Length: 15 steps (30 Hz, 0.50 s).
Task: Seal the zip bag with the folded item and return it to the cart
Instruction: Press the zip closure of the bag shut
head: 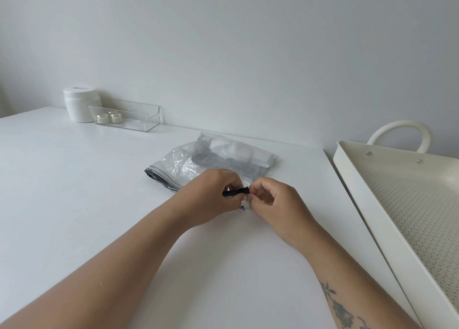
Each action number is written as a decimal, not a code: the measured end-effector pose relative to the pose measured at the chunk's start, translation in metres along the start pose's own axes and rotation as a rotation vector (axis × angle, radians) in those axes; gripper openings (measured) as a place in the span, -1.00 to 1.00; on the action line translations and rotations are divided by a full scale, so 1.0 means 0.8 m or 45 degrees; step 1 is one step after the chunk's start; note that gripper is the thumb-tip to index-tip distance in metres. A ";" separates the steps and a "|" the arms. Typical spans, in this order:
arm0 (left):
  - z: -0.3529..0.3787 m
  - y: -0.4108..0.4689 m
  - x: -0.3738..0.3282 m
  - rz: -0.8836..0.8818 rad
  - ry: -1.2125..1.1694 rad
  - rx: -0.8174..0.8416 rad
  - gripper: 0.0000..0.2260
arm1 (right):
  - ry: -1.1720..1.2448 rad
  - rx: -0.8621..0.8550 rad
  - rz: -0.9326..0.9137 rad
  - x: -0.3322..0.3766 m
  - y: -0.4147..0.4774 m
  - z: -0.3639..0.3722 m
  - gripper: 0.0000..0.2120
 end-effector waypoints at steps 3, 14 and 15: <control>-0.002 0.000 0.001 -0.005 -0.007 -0.003 -0.96 | 0.033 -0.024 0.002 0.000 0.000 -0.002 -0.87; -0.001 -0.002 -0.004 0.008 0.000 0.016 -0.95 | 0.061 -0.015 0.012 -0.002 0.001 -0.001 -0.89; -0.002 -0.002 -0.003 -0.002 0.001 0.015 -0.95 | 0.058 -0.015 0.006 -0.001 0.002 0.000 -0.89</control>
Point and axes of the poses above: each hand's wrist, its own y-axis towards the middle knuckle, its own z-axis out of the palm, x = y × z, the point moved 8 cm from there along y, towards the middle knuckle, and after that the axes turned 9 degrees about -z, right-handed, at the moved point
